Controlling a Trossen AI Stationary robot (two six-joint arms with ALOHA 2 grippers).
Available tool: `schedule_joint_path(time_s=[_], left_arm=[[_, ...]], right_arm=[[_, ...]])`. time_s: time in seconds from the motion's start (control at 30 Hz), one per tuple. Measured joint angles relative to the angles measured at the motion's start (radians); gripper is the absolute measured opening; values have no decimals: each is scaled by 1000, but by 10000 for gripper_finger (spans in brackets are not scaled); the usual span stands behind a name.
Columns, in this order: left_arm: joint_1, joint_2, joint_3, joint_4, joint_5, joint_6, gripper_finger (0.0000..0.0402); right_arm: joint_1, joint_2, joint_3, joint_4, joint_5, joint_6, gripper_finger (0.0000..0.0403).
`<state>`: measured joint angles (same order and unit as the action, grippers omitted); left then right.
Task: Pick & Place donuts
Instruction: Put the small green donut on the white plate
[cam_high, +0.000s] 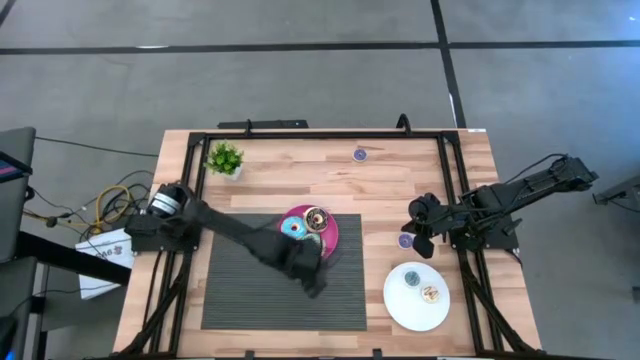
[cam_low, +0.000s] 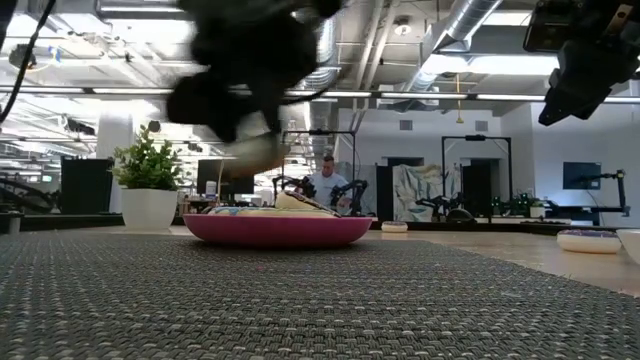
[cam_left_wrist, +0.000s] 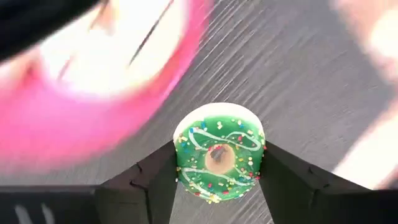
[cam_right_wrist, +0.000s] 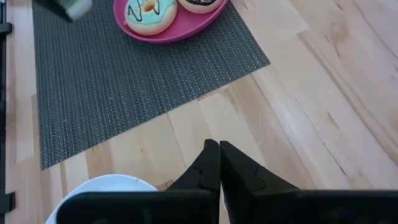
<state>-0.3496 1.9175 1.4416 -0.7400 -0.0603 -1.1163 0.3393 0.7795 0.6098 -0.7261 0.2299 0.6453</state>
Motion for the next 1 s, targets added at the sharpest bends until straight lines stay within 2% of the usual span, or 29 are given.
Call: schedule_joint_path(time_s=[0.1, 0.17, 0.33, 0.5, 0.63, 0.73, 0.83, 1.0], left_arm=[[52, 0, 11, 223, -6, 229, 194], [75, 0, 24, 327, -23, 324, 194], [111, 0, 102, 422, -107, 534, 194], [127, 1, 149, 468, -152, 604, 194], [130, 81, 208, 512, -138, 608, 194], [120, 206, 333, 505, -102, 632, 194], [108, 342, 520, 461, -62, 689, 194], [106, 565, 862, 269, -34, 784, 194]], right_arm=[[0, 0, 0, -11, -3, -2, 0], [0, 0, 0, -28, -5, -2, 0], [1, 0, 0, -76, -20, -2, 0], [1, 0, 0, -95, -21, -1, 0], [1, 0, 0, -114, -20, -1, 0], [1, -1, -1, -122, -20, -9, 0], [1, -1, -1, -123, -20, -16, 0], [1, -2, -1, -130, -20, -16, 0]])
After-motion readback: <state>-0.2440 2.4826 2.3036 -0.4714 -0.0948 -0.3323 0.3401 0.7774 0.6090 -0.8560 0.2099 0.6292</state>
